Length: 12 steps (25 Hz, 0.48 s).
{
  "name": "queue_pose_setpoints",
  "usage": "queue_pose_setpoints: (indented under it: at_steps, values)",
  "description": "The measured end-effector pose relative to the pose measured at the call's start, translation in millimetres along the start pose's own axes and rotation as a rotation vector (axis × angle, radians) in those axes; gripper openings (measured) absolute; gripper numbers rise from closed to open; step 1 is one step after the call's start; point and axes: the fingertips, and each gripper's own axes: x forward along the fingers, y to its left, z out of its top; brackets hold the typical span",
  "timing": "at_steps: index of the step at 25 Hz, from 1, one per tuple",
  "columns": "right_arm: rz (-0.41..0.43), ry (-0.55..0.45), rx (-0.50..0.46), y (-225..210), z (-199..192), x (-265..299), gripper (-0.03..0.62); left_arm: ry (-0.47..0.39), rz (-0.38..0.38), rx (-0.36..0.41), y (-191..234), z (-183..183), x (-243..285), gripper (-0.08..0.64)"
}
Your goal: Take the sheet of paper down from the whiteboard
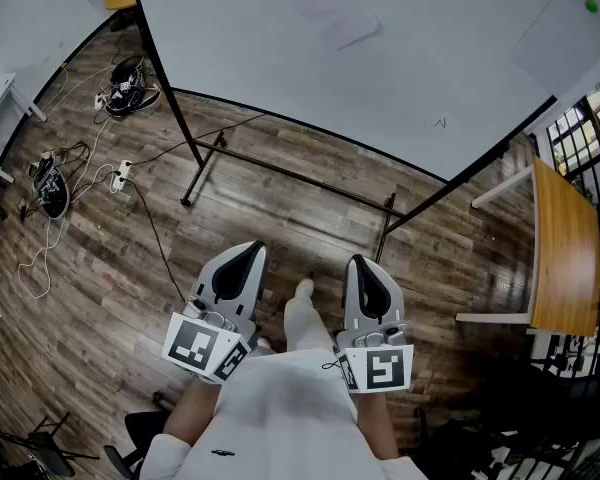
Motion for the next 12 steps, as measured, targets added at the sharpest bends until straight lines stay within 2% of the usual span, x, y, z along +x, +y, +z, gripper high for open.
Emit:
queue_pose_setpoints:
  at_steps: [3, 7, 12]
  values:
    - [0.01, -0.003, -0.004, 7, 7, -30, -0.003, 0.017, 0.001, 0.049, -28, -2, -19, 0.006]
    - [0.027, -0.004, -0.007, 3, 10, -53, -0.003, 0.02, 0.009, 0.055, -55, -5, -29, 0.006]
    - [0.027, -0.023, 0.05, -20, 13, -74, -0.004, 0.036, 0.013, 0.077, -84, -9, -25, 0.006]
